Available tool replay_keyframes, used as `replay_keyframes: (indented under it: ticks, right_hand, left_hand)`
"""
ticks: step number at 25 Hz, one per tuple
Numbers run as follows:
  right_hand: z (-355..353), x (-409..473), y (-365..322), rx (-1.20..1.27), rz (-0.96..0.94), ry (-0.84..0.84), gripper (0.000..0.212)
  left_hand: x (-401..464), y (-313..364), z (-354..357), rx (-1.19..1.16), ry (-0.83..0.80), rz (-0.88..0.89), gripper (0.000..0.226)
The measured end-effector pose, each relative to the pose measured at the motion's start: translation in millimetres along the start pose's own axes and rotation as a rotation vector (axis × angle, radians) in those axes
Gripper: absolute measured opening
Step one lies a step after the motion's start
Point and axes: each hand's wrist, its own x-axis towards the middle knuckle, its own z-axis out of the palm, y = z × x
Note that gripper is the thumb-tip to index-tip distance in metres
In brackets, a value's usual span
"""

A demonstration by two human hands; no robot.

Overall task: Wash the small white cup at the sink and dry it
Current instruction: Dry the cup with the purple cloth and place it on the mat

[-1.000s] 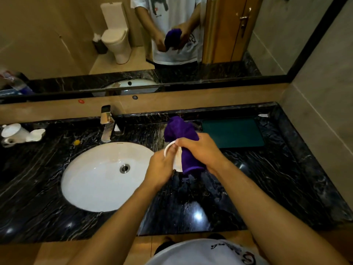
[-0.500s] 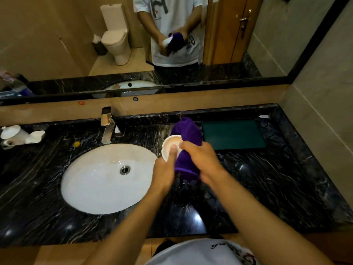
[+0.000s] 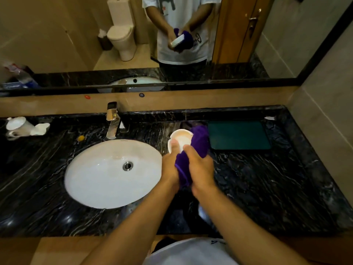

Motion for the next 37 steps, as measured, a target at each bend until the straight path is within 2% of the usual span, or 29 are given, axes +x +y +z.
replay_keyframes:
  ticks: [2, 5, 7, 9, 10, 12, 13, 14, 15, 16, 18, 20, 21, 23, 26, 28, 30, 32, 34, 37]
  right_hand:
    - [-16.0, 12.2, -14.5, -0.136, -0.021, -0.096, 0.022]
    - [-39.2, 32.7, -53.6, -0.487, -0.064, -0.403, 0.013]
    - [-38.7, 38.6, -70.9, -0.634, -0.066, -0.541, 0.014]
    - [-23.3, 33.2, -68.2, -0.500, -0.117, -0.436, 0.021]
    - [-11.0, 26.9, -59.3, -0.372, -0.139, -0.313, 0.026]
    - [11.0, 9.4, -32.4, -0.161, -0.161, -0.118, 0.026]
    - [16.3, 2.9, -20.9, -0.130, -0.175, -0.088, 0.024]
    - [16.5, 0.2, -14.4, -0.144, -0.180, -0.088, 0.023]
    - [12.7, 2.8, -13.0, -0.190, -0.174, -0.094, 0.021]
    - [5.9, 8.7, -15.4, -0.259, -0.165, -0.109, 0.019]
    - [-12.0, 21.2, -28.3, -0.390, -0.154, -0.194, 0.011]
    - [-23.4, 30.2, -40.9, -0.430, -0.098, -0.291, 0.005]
    - [-23.4, 30.7, -41.9, -0.410, -0.069, -0.309, 0.005]
    - [-12.9, 25.1, -29.1, -0.338, -0.067, -0.222, 0.011]
    - [4.3, 11.5, 3.5, -0.177, -0.127, 0.036, 0.014]
    - [-7.2, 13.8, 8.4, -0.190, -0.119, 0.083, 0.020]
    - [-38.2, 23.1, 3.8, -0.337, -0.106, -0.003, 0.022]
    - [-74.9, 35.9, 2.1, -0.405, -0.090, -0.028, 0.012]
    - [-107.9, 54.6, -0.7, -0.371, -0.072, 0.041, 0.008]
    - [-150.5, 100.6, -14.2, -0.364, -0.024, 0.161, 0.011]
  left_hand:
    - [2.4, 7.9, -21.4, 0.293, -0.129, 0.115, 0.066]
    - [9.0, 29.2, -42.3, 0.716, -0.123, 0.416, 0.072]
    - [10.1, 28.0, -40.0, 0.766, -0.077, 0.511, 0.072]
    - [2.1, 12.6, -22.1, 0.514, 0.015, 0.458, 0.071]
    - [-0.1, 8.9, -9.7, 0.258, 0.026, 0.312, 0.069]
    - [-2.9, 4.0, 13.3, -0.421, -0.208, -0.035, 0.049]
    - [-3.9, 1.4, 18.3, -0.681, -0.301, -0.134, 0.035]
    - [-1.9, -1.5, 15.0, -0.712, -0.321, -0.183, 0.031]
    - [0.3, -2.9, 6.5, -0.540, -0.291, -0.186, 0.039]
    - [1.6, -1.4, -6.1, -0.219, -0.247, -0.155, 0.055]
    - [10.5, 0.8, -32.6, 0.352, -0.153, 0.017, 0.070]
    - [18.7, 8.3, -45.3, 0.540, -0.106, 0.192, 0.068]
    - [20.0, 9.7, -43.9, 0.526, -0.097, 0.232, 0.068]
    - [17.7, 4.8, -29.0, 0.336, -0.060, 0.202, 0.067]
    - [17.5, -10.8, 1.0, -0.065, -0.088, -0.038, 0.053]
    - [24.8, -18.1, 12.2, -0.166, -0.156, -0.154, 0.051]
    - [34.7, -25.0, 16.3, -0.074, -0.102, -0.202, 0.052]
    - [49.3, -23.8, 22.1, 0.085, -0.029, -0.195, 0.060]
    - [69.3, -19.8, 35.7, 0.238, -0.025, -0.161, 0.064]
    - [96.4, -18.5, 68.2, 0.489, -0.123, -0.055, 0.068]
